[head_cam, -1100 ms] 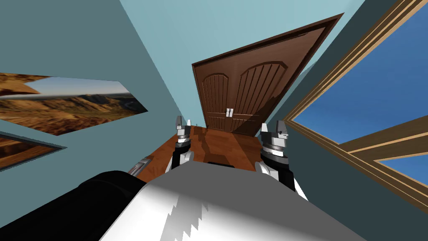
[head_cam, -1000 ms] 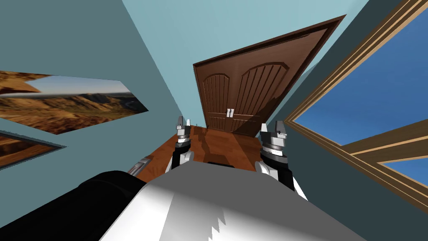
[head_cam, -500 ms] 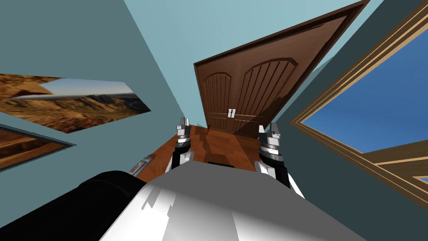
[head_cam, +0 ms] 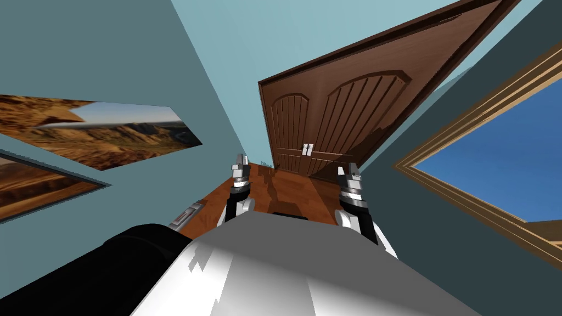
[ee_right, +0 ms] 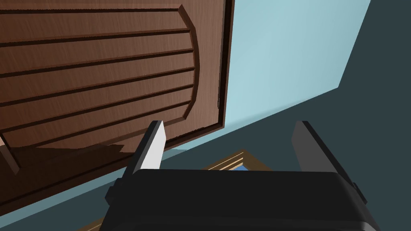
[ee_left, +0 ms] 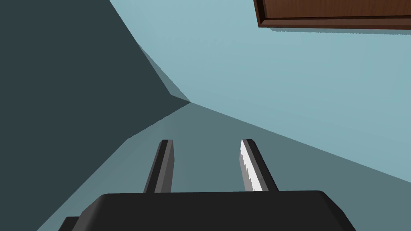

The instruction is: Pull the door open

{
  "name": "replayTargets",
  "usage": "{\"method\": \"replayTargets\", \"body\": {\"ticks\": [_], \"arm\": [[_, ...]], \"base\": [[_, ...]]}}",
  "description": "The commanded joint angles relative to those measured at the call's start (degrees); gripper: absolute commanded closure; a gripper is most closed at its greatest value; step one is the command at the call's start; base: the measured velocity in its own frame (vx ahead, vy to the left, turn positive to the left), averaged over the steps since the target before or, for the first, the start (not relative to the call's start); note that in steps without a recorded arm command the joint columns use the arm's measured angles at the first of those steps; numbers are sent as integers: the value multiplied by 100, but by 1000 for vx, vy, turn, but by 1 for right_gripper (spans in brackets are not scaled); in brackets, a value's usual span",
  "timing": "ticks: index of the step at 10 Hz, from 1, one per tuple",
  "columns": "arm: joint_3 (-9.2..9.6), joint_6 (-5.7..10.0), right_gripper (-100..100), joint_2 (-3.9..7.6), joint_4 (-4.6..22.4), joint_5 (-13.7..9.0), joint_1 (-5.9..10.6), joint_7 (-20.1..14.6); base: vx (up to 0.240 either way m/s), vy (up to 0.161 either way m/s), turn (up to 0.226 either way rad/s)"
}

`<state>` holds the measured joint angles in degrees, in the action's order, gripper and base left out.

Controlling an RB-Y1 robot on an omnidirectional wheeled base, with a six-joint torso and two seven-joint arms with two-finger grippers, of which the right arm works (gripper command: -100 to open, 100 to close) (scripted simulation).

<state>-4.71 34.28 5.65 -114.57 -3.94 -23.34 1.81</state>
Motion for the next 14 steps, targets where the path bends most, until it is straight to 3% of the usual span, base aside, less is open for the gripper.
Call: {"method": "replayTargets", "body": {"ticks": [1, 4, 7, 9, 10, 13, 14], "arm": [[-28, 12, -100, 29, 159, -13, 62, -12], [-183, 6, -100, 211, 733, -99, 325, -72], [-236, 4, -100, 274, 994, -129, 417, -93], [-353, -1, -100, 410, 1392, -193, 615, -138], [-353, -1, -100, 410, 1460, -193, 615, -138], [-534, -7, -100, 622, 2120, -293, 925, -209], [-534, -7, -100, 622, 2188, -293, 925, -209]], "base": [[65, 4, 27], [65, 4, 92], [59, 8, 43], [67, 11, 100], [67, -1, 47], [76, 7, 102], [69, -6, 50]]}}
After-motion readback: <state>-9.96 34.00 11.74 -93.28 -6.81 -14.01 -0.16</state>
